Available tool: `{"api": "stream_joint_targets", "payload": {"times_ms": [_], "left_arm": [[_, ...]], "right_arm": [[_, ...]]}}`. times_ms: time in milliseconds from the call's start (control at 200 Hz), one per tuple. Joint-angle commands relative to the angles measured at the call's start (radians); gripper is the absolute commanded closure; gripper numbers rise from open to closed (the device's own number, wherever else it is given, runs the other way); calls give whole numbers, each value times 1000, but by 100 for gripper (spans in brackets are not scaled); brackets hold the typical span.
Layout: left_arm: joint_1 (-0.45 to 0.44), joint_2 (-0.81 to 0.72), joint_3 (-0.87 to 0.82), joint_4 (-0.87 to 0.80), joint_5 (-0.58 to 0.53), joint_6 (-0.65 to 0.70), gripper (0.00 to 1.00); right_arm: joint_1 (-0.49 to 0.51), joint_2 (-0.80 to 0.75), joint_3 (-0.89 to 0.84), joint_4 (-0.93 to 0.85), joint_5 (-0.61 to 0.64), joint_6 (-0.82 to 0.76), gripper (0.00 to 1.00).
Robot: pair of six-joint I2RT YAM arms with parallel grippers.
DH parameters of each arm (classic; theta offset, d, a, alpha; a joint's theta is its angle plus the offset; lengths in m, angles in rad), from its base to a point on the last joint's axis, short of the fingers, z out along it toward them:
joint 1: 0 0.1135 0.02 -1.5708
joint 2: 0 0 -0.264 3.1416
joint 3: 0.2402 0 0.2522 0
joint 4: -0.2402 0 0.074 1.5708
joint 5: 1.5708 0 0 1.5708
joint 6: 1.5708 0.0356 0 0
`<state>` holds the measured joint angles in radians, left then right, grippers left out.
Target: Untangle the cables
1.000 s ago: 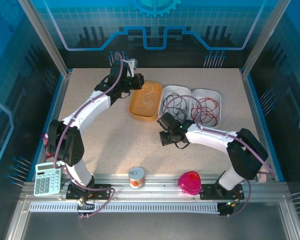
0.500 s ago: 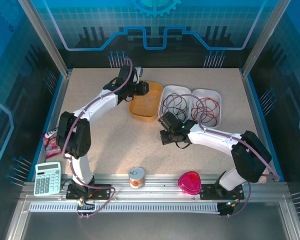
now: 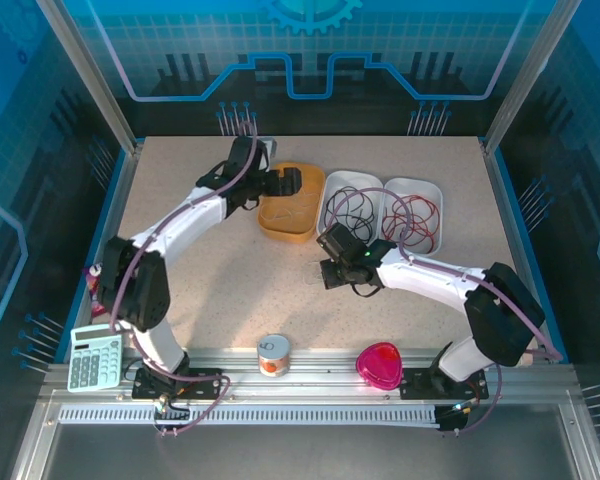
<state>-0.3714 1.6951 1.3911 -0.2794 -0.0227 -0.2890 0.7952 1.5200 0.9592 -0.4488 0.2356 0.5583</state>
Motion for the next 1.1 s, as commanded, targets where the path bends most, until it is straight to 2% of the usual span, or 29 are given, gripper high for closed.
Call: {"api": "stream_joint_targets", "payload": {"times_ms": [0, 315, 485, 600, 735, 911, 1096], "left_arm": [[-5, -153, -93, 29, -90, -16, 1], [28, -560, -438, 86, -296, -71, 1], [88, -757, -609, 84, -313, -106, 1], [92, -877, -737, 146, -330, -89, 1], [92, -993, -860, 197, -287, -107, 1], [92, -1094, -978, 221, -275, -152, 1], [92, -1159, -1107, 354, -274, -212, 1]], "right_arm": [[-13, -39, -13, -8, 18, 14, 100], [-14, -54, -25, 11, 11, 17, 100], [-11, -53, -24, 22, -4, 26, 100], [-5, -54, -17, 28, -15, 34, 100], [0, -54, 6, 24, -16, 29, 100], [7, -55, 34, 27, -18, 25, 100], [10, -43, 81, 32, -13, 6, 100]]}}
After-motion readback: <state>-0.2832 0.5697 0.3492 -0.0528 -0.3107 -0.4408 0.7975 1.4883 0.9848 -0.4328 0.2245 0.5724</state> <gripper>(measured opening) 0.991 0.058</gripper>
